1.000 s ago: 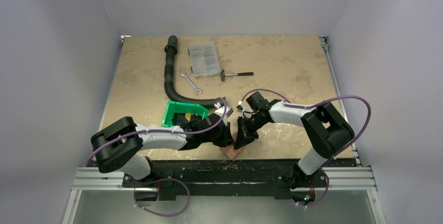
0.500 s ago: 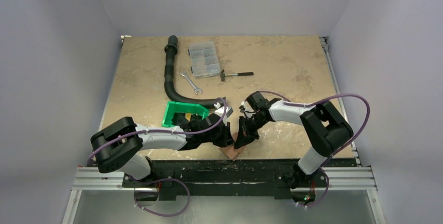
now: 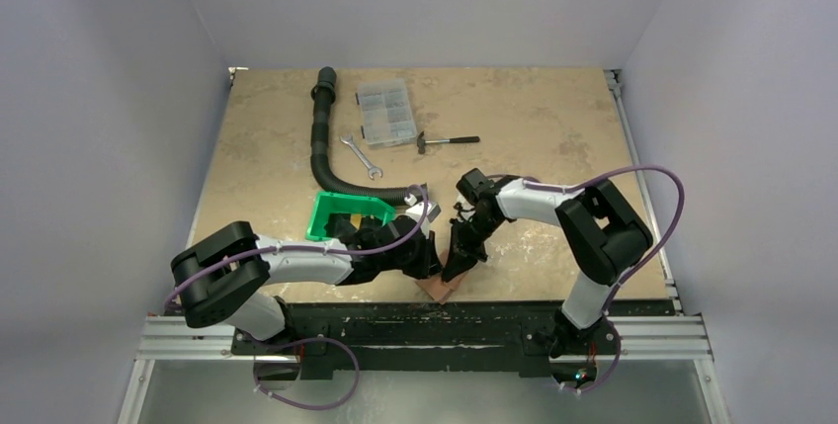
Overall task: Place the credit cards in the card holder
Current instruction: Close the card holder at the center of the board.
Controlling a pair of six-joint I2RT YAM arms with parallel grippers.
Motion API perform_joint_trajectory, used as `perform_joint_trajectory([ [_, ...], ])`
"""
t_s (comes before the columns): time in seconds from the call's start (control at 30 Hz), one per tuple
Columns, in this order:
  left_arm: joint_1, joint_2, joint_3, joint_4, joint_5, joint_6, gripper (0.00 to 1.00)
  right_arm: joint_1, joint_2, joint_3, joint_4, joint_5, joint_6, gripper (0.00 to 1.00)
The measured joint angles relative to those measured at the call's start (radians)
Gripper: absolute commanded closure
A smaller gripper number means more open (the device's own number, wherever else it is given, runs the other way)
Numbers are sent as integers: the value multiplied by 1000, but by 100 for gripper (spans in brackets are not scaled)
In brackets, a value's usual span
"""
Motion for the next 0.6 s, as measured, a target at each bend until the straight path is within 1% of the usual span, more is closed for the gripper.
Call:
perform_joint_trajectory([
  [0.27,0,-2,-4,4,0,0,100,69,-6,40,-60,151,116,100],
  [0.37,0,-2,-4,5,0,0,100,71,3,38,-61,149,132,100],
  [0.47,0,-2,-4,4,0,0,100,61,8,19,-39,103,118,100],
  [0.53,0,-2,-5,4,0,0,100,50,-20,-16,15,66,91,100],
  [0.6,2,-3,-8,9,2,0,100,42,-84,-78,98,48,71,100],
])
